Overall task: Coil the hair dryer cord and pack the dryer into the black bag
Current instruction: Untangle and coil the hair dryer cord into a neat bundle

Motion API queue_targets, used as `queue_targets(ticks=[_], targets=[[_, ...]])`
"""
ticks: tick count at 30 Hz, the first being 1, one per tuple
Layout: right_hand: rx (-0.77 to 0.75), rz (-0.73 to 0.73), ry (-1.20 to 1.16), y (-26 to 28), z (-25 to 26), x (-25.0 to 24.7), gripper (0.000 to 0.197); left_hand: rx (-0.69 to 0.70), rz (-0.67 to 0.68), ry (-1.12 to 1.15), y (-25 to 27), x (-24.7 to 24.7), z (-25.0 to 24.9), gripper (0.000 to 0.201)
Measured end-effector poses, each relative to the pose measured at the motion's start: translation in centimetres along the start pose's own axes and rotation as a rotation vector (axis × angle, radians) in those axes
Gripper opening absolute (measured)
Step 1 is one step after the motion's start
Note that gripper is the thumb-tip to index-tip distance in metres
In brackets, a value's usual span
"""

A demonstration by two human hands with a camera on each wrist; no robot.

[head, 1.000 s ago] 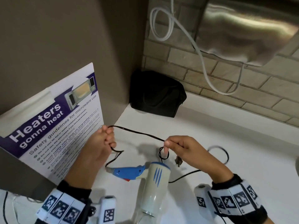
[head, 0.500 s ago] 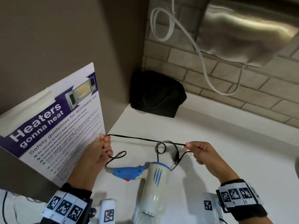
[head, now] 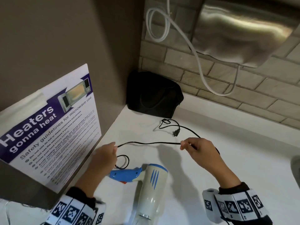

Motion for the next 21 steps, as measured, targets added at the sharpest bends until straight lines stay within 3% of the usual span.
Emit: queue_targets(ticks=[2, 5, 8, 11, 13, 17, 21], targets=[[-0.08, 0.034, 0.034, 0.7, 2.1, 0.0, 0.029, 0.166, -0.041, -0.182, 0.7, 0.0, -3.0, 0.043], [-0.217, 0.112, 0.059, 2.1, 5.6, 0.5, 0.03, 0.482, -0.031, -0.058, 3.4, 0.1, -9.3, 0.063], [-0.346, 0.19, 0.04, 3.5, 8.9, 0.9, 0.03, 0.646, 0.085, 0.023, 6.2, 1.0, -13.9, 0.055], [-0.425, 0.183, 0.001, 4.2, 10.8, 0.2, 0.029, 0.747, 0.14, 0.282, 8.4, 0.1, -16.8, 0.029], [-0.43, 0.193, -0.064, 4.2, 11.0, -0.3, 0.029, 0.629, 0.214, 0.493, 8.3, -0.7, -16.4, 0.04], [-0.45, 0.19, -0.203, 4.1, 10.9, -0.9, 0.031, 0.391, 0.228, 0.846, 6.9, -2.6, -14.8, 0.033], [-0.469, 0.151, -0.195, 3.6, 10.1, -0.5, 0.03, 0.223, 0.174, 1.141, 5.1, -3.9, -12.9, 0.071]])
Point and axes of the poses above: each hand's wrist, its own y-axis away from the middle knuckle, its own x-axis out of the palm, z = x × y, the point moved 10 cm from there along -y, towards the middle knuckle, and after that the axes turned 4 degrees about -z, right-handed, at the moved point
